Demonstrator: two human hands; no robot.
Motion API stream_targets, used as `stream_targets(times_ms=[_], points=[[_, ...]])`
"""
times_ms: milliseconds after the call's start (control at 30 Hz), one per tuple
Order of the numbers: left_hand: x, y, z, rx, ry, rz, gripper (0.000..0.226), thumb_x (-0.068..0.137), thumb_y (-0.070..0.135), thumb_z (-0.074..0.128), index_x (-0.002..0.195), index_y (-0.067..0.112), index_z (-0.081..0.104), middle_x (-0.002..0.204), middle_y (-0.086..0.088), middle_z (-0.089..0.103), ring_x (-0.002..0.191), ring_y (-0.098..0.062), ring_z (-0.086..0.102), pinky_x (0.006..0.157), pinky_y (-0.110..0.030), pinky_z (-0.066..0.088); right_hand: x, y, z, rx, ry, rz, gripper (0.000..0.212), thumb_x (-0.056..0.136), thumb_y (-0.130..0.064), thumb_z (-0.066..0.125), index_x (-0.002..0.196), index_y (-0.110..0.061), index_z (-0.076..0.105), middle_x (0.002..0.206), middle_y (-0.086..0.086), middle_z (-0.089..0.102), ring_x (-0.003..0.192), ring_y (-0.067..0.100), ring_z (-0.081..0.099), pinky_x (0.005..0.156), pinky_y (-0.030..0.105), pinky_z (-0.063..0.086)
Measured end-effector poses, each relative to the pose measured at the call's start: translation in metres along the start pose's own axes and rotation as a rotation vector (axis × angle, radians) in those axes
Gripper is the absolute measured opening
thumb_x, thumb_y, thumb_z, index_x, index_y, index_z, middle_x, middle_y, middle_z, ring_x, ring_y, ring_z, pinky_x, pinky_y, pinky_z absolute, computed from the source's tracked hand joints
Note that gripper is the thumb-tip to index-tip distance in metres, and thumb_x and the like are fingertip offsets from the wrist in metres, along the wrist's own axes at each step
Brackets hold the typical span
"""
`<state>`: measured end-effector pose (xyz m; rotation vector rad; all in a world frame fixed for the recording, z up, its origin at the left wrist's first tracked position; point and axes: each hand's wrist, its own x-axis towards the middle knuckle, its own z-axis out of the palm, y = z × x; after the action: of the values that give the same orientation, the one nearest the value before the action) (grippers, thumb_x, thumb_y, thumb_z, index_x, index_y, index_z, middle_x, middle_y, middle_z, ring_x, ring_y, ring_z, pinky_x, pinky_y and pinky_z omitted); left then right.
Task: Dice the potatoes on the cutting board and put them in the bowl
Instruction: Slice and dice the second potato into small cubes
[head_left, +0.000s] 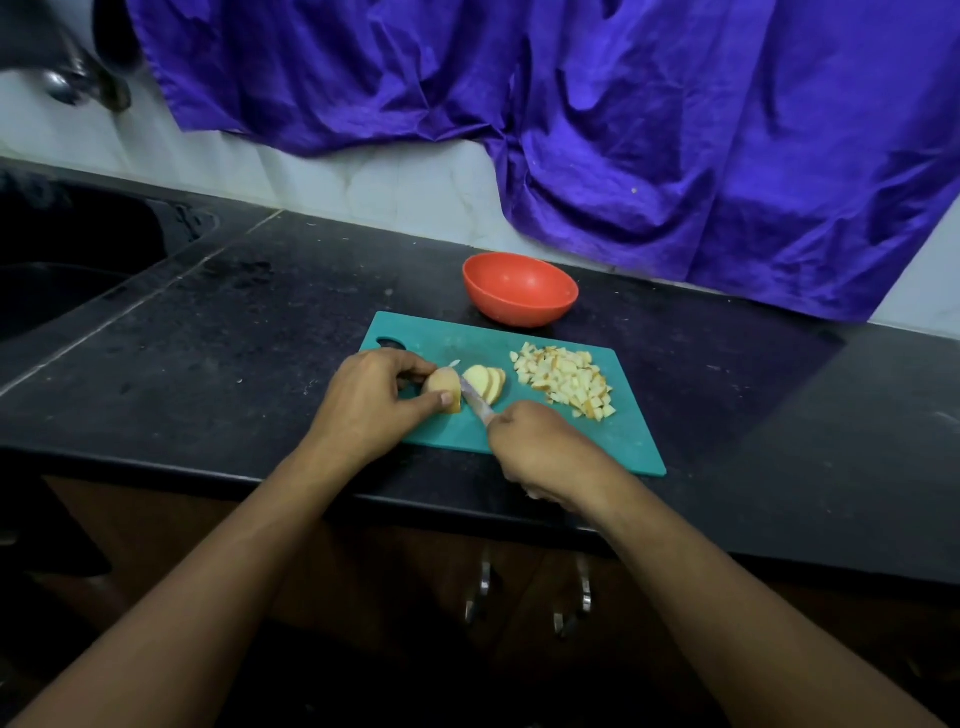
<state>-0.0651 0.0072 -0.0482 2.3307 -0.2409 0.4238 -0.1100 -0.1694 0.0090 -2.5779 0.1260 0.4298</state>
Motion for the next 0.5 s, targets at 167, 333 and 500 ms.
stream_targets(times_ms=[167, 333, 500], points=[[0.0, 0.001, -0.001, -0.003, -0.007, -0.002, 0.04, 0.081, 0.04, 0.083, 0.116, 0.022, 0.077, 0.107, 0.009, 0.075, 0.092, -0.003, 0.064, 0.084, -0.025, 0.051, -0.003, -0.005, -0.009, 0.051, 0.013, -0.007, 0.039, 0.105, -0.036, 0.04, 0.1, -0.007, 0.066, 0.071, 0.007, 0.063, 0.049, 0.016, 0.053, 0.046, 0.026, 0.039], [-0.002, -0.002, -0.002, -0.006, -0.025, 0.004, 0.039, 0.084, 0.036, 0.08, 0.12, 0.024, 0.075, 0.109, 0.011, 0.075, 0.096, -0.002, 0.064, 0.089, -0.025, 0.052, -0.015, -0.028, -0.024, -0.201, 0.096, -0.184, 0.031, 0.105, -0.022, 0.041, 0.117, -0.01, 0.066, 0.076, 0.004, 0.053, 0.071, 0.019, 0.055, 0.063, 0.032, 0.042], [-0.002, -0.003, 0.0, -0.027, -0.013, -0.028, 0.036, 0.082, 0.037, 0.083, 0.115, 0.025, 0.076, 0.105, 0.014, 0.075, 0.096, 0.0, 0.065, 0.086, -0.018, 0.048, -0.015, -0.041, -0.018, -0.385, 0.08, -0.151, 0.019, 0.104, -0.028, 0.046, 0.096, -0.014, 0.055, 0.082, 0.002, 0.052, 0.086, 0.023, 0.059, 0.071, 0.033, 0.045]])
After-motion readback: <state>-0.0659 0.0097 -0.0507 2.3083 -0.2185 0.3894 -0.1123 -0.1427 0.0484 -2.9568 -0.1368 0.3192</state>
